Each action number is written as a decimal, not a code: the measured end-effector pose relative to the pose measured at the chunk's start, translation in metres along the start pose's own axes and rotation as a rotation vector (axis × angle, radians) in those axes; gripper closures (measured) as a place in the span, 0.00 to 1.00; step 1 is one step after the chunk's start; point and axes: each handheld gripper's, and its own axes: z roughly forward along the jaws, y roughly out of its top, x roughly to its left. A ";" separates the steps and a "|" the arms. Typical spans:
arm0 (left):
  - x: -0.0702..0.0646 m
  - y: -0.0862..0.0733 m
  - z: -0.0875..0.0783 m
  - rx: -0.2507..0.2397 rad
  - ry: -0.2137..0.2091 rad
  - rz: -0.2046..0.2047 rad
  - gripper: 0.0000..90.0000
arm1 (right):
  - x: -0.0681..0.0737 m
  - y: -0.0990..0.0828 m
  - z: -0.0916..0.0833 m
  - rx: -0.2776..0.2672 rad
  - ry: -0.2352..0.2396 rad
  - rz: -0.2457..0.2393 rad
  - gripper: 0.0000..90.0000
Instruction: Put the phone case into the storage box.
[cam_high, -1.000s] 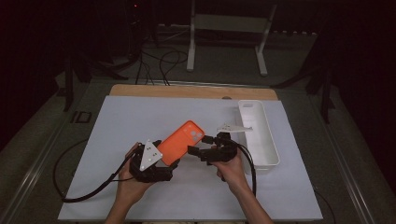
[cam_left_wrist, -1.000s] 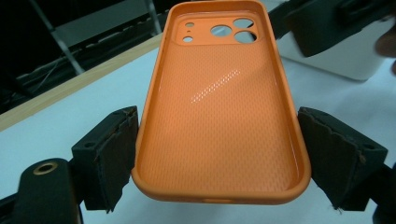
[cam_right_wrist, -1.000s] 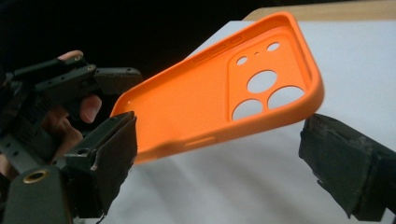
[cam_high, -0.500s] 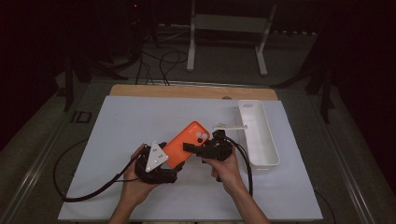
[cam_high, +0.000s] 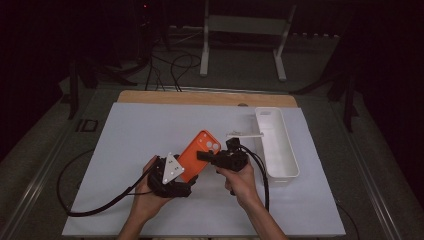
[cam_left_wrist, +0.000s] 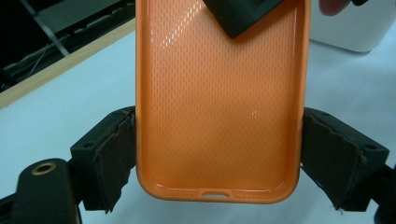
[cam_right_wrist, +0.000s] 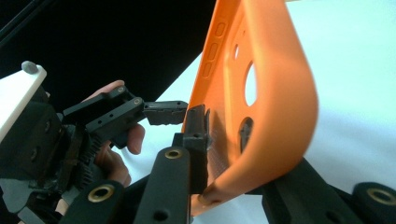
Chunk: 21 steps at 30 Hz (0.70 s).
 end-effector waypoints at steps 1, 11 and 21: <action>0.000 0.000 0.000 -0.003 -0.001 -0.004 0.17 | 0.000 0.000 0.000 -0.003 0.001 0.000 0.90; 0.001 0.000 0.000 -0.007 -0.018 -0.012 0.15 | 0.002 0.002 -0.002 -0.018 -0.015 -0.004 0.92; 0.012 0.001 -0.004 -0.032 -0.049 -0.079 0.08 | 0.002 0.004 -0.009 -0.027 -0.034 -0.040 0.93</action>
